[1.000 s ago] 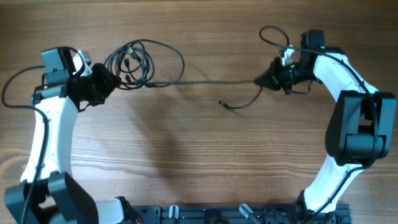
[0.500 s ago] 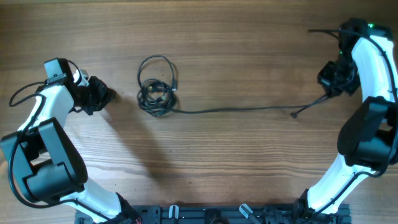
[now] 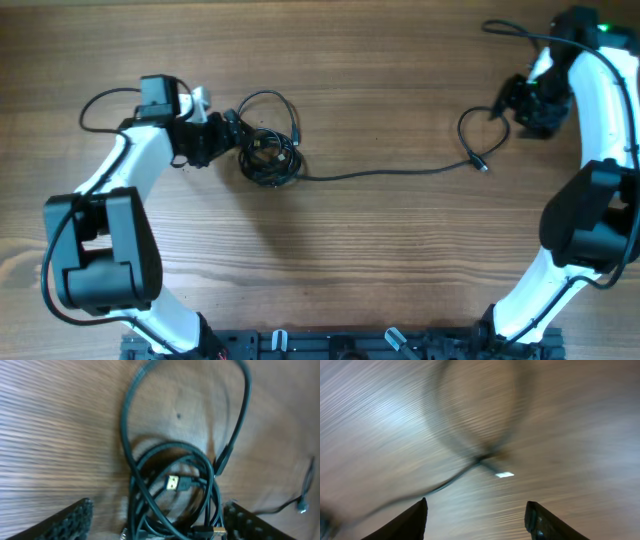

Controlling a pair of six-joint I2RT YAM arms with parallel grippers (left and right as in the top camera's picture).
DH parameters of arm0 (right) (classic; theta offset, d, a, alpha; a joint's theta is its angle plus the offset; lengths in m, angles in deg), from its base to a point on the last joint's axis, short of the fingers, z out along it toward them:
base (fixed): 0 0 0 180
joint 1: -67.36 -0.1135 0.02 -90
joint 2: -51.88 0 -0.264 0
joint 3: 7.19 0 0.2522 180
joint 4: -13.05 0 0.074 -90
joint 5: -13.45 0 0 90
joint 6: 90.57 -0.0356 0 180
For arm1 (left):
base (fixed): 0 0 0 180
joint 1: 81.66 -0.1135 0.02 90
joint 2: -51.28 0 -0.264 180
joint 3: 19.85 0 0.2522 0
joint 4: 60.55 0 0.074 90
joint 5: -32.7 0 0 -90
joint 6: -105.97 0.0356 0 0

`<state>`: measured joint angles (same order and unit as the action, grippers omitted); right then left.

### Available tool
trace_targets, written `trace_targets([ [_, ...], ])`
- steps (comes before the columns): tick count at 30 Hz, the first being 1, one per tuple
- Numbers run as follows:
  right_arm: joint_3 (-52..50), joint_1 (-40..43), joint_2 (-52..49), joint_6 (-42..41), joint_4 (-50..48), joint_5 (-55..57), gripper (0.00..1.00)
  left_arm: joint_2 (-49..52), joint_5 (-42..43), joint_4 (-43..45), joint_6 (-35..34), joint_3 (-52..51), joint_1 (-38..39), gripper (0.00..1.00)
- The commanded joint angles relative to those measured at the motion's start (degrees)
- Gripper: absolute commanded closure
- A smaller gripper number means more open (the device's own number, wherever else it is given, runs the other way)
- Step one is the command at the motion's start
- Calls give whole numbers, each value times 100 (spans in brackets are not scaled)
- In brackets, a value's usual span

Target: Untangle cables

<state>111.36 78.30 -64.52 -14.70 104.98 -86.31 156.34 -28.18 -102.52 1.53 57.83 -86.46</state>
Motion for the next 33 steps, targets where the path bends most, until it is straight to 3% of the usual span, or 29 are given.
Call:
trace_targets([
  [1, 46, -710, 87, 1021, 83, -1488, 38, 35, -415, -459, 28, 81, 260, 18],
  [4, -98, -1711, 85, 1744, 31, -1471, 38, 35, -691, -1064, 28, 79, 310, 22],
  [5, -299, -2100, 85, 1985, -162, -1451, 35, 35, -691, -1071, -11, 79, 310, 38],
  [6, -426, -2369, 76, 2004, -354, -1451, 17, 35, -688, -1113, -125, 79, 310, 37],
  [7, -479, -2673, 74, 2000, -601, -1453, 15, 35, -691, -1152, -120, 79, 310, 34],
  [8, -479, -2791, 74, 1917, -870, -1456, 35, 35, -688, -1189, -122, 79, 308, 45],
  [9, -481, -2970, 68, 1652, -1158, -1528, 43, 35, -645, -1261, -138, 79, 310, 49],
  [12, -660, -3694, 57, 2601, -1373, -1539, 39, 39, -651, -1353, -470, 79, 308, 49],
  [15, -1283, -4301, 57, 3110, -2243, -1523, 34, 39, -649, -1327, -470, 79, 308, 55],
  [18, -2181, -4728, 57, 3403, -3440, -1172, 33, 39, -372, -1270, -555, 79, 308, 46],
  [23, -2857, -4957, 55, 3685, -4586, -629, 32, 39, 7, -1207, -564, 79, 310, 45],
  [26, -2876, -4999, 52, 3689, -4911, -627, 33, 39, -2, -1174, -798, 79, 310, 61],
  [33, -2955, -4999, -31, 3823, -5119, -516, 43, 39, -26, -1163, -855, 79, 310, 59],
])
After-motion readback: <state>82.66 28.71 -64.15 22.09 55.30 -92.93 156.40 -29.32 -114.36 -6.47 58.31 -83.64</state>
